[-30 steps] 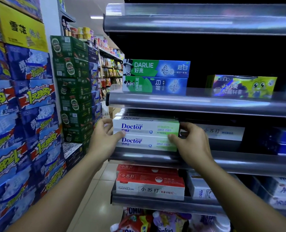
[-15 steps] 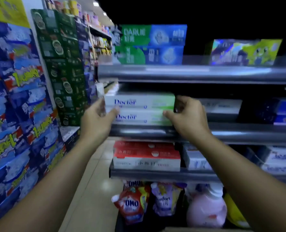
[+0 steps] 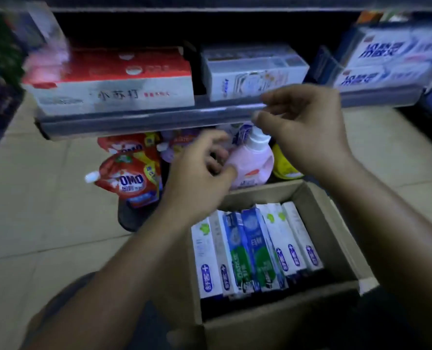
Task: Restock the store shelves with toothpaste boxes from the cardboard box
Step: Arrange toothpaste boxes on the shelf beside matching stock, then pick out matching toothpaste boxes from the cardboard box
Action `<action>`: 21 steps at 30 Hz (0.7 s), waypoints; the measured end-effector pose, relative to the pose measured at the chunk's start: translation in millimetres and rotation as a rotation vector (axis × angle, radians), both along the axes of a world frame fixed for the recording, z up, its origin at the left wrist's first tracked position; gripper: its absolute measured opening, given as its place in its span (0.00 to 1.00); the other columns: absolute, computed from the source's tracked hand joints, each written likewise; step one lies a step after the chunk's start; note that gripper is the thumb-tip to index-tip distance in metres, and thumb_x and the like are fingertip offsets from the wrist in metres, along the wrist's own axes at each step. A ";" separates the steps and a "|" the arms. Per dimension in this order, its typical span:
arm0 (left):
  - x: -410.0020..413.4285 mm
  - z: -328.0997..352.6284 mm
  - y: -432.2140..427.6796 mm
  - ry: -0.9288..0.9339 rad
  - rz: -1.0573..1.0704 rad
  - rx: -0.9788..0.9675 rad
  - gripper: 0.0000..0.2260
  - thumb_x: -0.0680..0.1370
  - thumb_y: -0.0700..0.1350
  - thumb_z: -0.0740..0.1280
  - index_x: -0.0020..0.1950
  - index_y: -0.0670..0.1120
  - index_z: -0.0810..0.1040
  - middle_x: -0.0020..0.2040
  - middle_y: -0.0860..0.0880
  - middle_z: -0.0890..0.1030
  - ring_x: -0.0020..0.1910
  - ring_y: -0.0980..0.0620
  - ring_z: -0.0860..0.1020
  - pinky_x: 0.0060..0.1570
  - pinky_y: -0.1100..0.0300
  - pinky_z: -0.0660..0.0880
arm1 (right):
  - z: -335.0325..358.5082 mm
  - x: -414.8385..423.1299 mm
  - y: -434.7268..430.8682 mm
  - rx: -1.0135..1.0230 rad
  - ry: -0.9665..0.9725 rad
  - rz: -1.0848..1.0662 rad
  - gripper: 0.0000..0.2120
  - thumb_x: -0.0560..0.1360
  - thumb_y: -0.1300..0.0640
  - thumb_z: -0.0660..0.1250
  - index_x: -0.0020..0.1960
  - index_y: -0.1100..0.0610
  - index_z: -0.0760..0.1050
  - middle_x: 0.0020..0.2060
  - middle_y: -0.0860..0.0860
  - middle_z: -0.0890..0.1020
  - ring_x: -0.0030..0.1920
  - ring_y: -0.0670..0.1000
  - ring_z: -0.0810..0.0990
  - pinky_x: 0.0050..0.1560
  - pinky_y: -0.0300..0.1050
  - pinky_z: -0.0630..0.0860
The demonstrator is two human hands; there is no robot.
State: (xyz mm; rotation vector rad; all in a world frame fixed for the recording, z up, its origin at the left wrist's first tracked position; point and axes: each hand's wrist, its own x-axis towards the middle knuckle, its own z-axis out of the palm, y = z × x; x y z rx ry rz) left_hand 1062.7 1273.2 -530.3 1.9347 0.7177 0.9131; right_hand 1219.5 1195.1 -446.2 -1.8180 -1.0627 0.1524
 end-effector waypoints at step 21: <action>31.0 -141.1 7.4 0.778 -0.601 0.143 0.25 0.67 0.38 0.75 0.60 0.57 0.76 0.57 0.55 0.76 0.57 0.50 0.75 0.52 0.53 0.73 | -70.8 34.0 -38.6 -0.196 0.224 -0.087 0.07 0.70 0.58 0.77 0.46 0.54 0.82 0.32 0.52 0.83 0.35 0.54 0.85 0.47 0.59 0.83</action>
